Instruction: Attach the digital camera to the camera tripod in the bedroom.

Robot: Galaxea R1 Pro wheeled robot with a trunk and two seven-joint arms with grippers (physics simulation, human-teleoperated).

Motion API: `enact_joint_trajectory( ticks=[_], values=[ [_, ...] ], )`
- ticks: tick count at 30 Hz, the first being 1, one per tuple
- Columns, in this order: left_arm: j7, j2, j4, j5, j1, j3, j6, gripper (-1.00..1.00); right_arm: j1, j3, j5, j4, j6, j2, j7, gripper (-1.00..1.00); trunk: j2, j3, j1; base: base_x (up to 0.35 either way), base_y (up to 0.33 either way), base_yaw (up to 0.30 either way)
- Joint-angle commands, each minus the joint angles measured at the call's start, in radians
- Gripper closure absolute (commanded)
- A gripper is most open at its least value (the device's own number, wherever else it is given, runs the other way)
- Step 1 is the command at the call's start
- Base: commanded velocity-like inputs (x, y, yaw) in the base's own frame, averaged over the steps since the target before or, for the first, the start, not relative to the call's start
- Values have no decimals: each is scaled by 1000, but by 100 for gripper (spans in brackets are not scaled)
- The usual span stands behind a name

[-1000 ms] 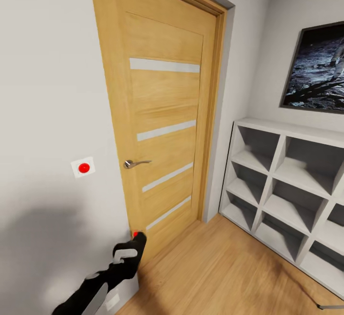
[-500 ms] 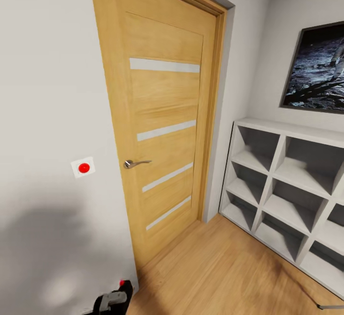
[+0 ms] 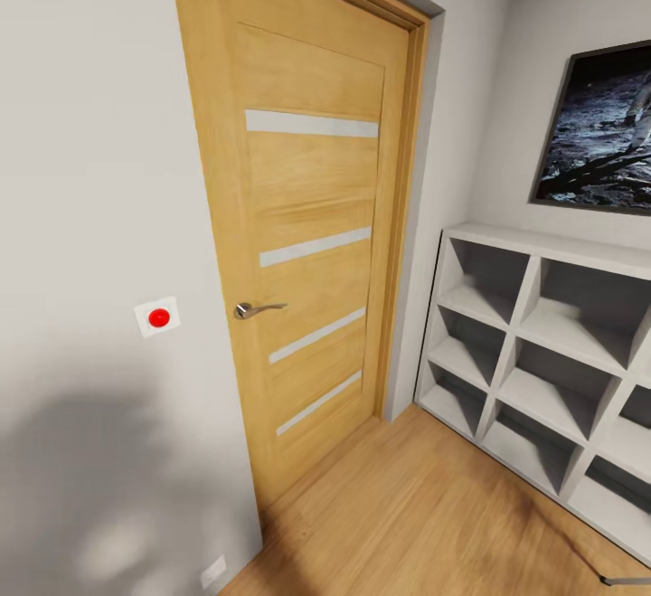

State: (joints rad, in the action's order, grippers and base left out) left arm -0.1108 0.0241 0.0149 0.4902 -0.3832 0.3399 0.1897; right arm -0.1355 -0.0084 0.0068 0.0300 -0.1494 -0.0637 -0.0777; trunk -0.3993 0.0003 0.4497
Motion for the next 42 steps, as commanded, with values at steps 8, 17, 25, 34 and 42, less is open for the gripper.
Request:
enact_joint_trajectory(
  ticks=[8, 17, 25, 34, 42],
  values=[
    [-3, -2, -11, 6, 10, 8, -17, 100, -1, -1, 1, 4, -4, -1, -2, -100, -1, 0, 0, 0, 0, 0],
    [-2, -1, -13, 10, 32, 8, -26, 100, -1, -1, 1, 4, -5, -2, -2, -100, -1, 0, 0, 0, 0, 0],
    [-4, -1, -12, 6, 50, 12, -27, 100, -1, -1, 1, 3, -6, -1, -2, -100, -1, 0, 0, 150, 0, 0],
    [-4, 0, -12, 5, 53, 14, -27, 100, -1, -1, 1, 3, -6, 0, -2, -100, -1, 0, 0, 271, 0, 0],
    [-4, -1, -13, 6, 55, 14, -27, 100, -1, -1, 1, 4, -7, 1, -2, -100, -1, 0, 0, 55, 0, 0]
  ],
)
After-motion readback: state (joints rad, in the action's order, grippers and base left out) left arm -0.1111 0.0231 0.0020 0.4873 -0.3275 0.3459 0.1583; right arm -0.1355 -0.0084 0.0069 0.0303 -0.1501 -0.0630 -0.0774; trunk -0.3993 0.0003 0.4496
